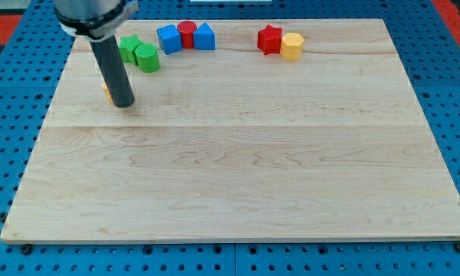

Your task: Move the yellow heart to the top left corner

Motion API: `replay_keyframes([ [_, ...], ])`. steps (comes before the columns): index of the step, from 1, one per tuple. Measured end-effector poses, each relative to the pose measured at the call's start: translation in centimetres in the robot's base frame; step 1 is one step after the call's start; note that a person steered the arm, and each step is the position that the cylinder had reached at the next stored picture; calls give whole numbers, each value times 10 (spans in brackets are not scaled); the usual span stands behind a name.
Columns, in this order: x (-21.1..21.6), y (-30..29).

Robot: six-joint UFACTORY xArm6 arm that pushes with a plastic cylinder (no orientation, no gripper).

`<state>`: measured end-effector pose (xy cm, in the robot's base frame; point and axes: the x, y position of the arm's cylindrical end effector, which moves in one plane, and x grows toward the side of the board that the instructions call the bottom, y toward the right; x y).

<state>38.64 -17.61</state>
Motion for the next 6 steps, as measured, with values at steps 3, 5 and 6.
replay_keyframes([
  [3, 6, -44],
  [5, -90, -65],
  [6, -57, -66],
])
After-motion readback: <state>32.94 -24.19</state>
